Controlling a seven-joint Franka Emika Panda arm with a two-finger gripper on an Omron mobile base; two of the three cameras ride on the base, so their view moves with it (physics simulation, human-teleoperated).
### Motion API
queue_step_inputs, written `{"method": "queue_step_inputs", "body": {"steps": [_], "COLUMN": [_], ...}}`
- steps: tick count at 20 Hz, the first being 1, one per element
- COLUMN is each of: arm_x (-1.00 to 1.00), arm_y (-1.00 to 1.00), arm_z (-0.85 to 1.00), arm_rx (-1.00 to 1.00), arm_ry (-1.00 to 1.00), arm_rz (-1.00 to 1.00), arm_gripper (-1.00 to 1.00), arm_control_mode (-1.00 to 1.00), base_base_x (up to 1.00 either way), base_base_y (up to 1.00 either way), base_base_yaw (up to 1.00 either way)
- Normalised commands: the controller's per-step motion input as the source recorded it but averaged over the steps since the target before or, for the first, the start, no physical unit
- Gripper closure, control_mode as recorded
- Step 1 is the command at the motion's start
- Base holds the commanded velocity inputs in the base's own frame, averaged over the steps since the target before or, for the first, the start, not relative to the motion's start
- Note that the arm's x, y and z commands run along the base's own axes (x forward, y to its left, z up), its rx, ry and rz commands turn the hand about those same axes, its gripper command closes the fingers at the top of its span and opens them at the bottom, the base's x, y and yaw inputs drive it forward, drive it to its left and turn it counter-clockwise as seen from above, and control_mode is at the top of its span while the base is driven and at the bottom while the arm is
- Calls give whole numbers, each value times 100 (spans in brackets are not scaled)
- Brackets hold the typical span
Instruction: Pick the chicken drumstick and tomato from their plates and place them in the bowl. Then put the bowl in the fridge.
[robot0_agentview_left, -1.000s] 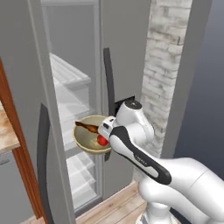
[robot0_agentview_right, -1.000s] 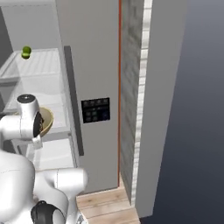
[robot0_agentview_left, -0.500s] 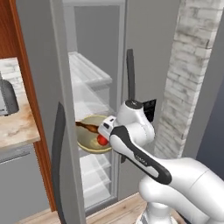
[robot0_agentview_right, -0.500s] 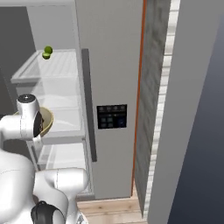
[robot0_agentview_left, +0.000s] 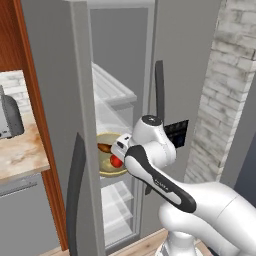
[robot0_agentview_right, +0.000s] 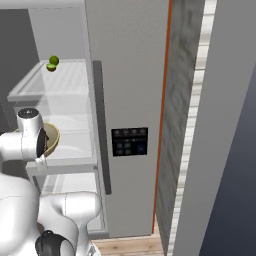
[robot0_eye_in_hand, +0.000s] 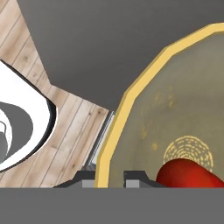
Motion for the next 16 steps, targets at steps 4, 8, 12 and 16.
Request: {"method": "queue_step_inputs", "body": {"steps": [4, 8, 12, 16], "arm_x": [0, 0, 0, 0], "arm_y": [0, 0, 0, 0], "arm_z": [0, 0, 0, 0], "arm_rx": [0, 0, 0, 0], "arm_ry": [0, 0, 0, 0], "arm_rz": [0, 0, 0, 0], "arm_gripper": [100, 100, 100, 100], "arm_control_mode": [100, 100, 100, 100], "base_base_x": [10, 26, 0, 0], "base_base_y": [0, 3, 0, 0], "base_base_yaw": [0, 0, 0, 0]}}
